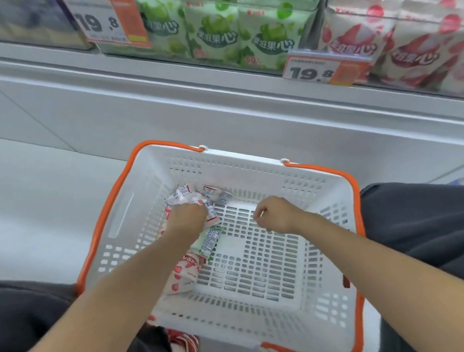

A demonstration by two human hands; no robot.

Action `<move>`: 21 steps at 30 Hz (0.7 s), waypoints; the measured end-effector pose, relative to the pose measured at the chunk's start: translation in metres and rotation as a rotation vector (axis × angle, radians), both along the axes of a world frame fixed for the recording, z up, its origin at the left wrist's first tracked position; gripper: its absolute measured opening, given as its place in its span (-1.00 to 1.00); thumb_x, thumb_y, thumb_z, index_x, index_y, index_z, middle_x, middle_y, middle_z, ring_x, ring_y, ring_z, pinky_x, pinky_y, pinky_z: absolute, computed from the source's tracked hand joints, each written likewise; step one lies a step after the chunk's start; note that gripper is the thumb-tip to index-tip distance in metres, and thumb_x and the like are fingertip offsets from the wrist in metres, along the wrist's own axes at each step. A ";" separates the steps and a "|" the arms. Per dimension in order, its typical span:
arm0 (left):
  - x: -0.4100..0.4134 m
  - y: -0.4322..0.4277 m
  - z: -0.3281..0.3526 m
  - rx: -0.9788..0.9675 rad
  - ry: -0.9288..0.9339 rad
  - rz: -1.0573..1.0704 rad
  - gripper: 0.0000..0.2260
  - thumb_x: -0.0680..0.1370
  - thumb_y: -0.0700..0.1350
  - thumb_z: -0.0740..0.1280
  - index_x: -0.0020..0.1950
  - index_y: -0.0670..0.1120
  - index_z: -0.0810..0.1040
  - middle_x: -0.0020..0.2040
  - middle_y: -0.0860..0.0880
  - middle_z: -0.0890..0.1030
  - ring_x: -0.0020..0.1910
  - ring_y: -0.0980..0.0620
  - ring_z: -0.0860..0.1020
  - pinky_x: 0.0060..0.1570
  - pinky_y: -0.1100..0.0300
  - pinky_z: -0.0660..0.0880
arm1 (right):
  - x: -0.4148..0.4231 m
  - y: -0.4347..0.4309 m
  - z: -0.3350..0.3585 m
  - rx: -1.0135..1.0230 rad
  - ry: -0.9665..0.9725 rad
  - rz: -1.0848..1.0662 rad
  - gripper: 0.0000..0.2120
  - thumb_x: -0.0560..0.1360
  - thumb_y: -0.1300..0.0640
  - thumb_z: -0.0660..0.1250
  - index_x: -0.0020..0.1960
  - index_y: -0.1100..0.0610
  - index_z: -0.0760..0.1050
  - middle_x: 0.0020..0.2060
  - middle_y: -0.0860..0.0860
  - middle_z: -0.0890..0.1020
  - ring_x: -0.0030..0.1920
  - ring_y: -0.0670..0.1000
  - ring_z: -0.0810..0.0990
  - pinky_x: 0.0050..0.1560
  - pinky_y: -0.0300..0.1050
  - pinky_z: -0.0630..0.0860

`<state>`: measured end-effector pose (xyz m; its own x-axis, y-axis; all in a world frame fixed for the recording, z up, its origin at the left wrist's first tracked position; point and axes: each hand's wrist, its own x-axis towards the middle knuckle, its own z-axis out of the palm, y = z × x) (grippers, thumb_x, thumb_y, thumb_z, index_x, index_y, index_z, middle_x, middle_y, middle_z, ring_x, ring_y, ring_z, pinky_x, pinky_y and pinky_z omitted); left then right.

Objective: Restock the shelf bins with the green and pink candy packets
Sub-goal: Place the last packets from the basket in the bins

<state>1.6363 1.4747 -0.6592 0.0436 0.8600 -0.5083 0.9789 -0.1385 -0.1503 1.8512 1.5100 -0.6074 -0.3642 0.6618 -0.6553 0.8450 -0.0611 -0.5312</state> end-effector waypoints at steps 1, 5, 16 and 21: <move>0.010 0.008 0.017 0.015 -0.095 0.001 -0.87 0.54 -0.27 0.23 0.02 -0.09 0.51 -0.10 -0.04 0.61 -0.10 -0.05 0.59 -0.16 0.12 0.48 | -0.001 0.004 0.008 0.023 0.023 -0.018 -0.87 0.55 0.26 0.26 0.01 0.18 0.57 -0.05 0.08 0.57 -0.13 0.05 0.56 -0.17 -0.15 0.47; 0.041 0.039 0.091 -0.130 -0.604 0.049 -0.69 0.50 -0.28 0.28 -0.35 -0.06 0.25 -0.34 0.01 0.35 -0.30 -0.03 0.40 -0.30 0.18 0.35 | -0.001 0.025 0.061 0.198 0.079 0.091 -0.54 0.49 0.36 0.26 0.36 0.15 0.41 0.26 0.08 0.50 0.23 0.04 0.49 0.18 -0.16 0.43; 0.066 0.058 0.229 0.226 -1.267 0.368 -0.91 0.60 -0.13 0.32 0.01 -0.10 0.41 -0.23 -0.05 0.49 -0.30 0.04 0.46 -0.35 0.29 0.43 | 0.040 0.045 0.179 0.015 0.460 -0.051 -0.85 0.51 0.15 0.42 -0.03 0.24 0.55 -0.21 0.03 0.66 -0.21 -0.07 0.58 -0.11 -0.15 0.50; 0.081 0.065 0.230 0.315 -1.471 0.763 -0.65 0.52 0.17 0.38 -0.12 -0.12 0.47 -0.17 -0.09 0.61 -0.20 -0.01 0.61 -0.08 0.04 0.64 | 0.035 0.044 0.181 0.143 0.678 -0.391 -0.76 0.51 0.19 0.41 0.09 0.24 0.41 -0.12 0.16 0.67 -0.18 0.04 0.64 -0.03 0.02 0.57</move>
<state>1.7175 1.5394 -0.4288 -0.1538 0.9600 -0.2340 0.1288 0.2543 0.9585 1.8861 1.5535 -0.4262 -0.3771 0.8850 -0.2731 0.2663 -0.1788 -0.9472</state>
